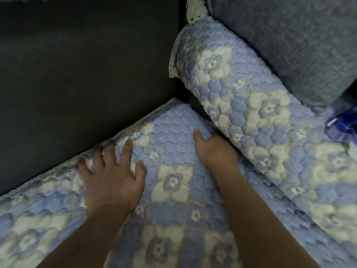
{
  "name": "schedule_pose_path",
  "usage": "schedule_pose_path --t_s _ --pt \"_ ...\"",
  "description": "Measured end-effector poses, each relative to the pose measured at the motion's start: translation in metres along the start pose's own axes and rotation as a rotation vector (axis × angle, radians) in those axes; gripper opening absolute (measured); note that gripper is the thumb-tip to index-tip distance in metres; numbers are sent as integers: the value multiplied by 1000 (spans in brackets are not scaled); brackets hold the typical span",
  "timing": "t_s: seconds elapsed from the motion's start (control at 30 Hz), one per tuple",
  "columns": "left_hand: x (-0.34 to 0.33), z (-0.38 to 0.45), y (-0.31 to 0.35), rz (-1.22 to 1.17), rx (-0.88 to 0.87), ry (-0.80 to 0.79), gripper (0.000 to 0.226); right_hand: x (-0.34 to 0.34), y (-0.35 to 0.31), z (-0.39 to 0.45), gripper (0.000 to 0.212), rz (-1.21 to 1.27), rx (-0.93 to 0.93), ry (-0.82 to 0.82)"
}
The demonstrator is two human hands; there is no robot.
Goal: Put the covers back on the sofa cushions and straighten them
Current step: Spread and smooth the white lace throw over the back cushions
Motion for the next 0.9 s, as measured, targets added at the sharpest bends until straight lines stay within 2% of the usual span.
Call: schedule_pose_path --t_s 0.17,0.27,0.33,0.43,0.53,0.6,0.63,0.7,0.73,0.9 --pt "-3 2 1 43 -6 -4 67 -5 4 37 93 46 0 62" --pt "-4 1 1 57 -5 -12 68 -18 15 49 107 132 -57 -36" --pt "-5 2 1 65 -5 -18 69 -22 17 50 106 159 -61 -28" --pt "-6 4 3 73 -10 -17 68 -19 20 37 103 8 -81 87" --pt "-8 4 1 82 -8 -25 68 -27 23 39 104 -55 -89 28" --pt "-9 5 1 82 -10 -30 68 -36 24 49 109 114 -54 -67" --pt "-10 5 0 89 -5 -23 68 -38 18 54 103 226 -29 -113" --pt "-9 4 1 81 -3 -16 68 -31 10 64 96 384 16 -78" --pt "-8 4 1 80 -2 -8 68 -26 6 62 96 387 23 -60" --pt "-4 1 -2 19 -4 2 67 0 5 -14 82 -49 47 126"
Point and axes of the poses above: each hand's wrist, its own z-axis towards the middle knuckle, its own x-axis out of the back of the hand, y = z × x, the point moved 10 cm from there along z, towards the middle knuckle, and after that the axes turned 7 degrees about x, right-handed, at the moved point
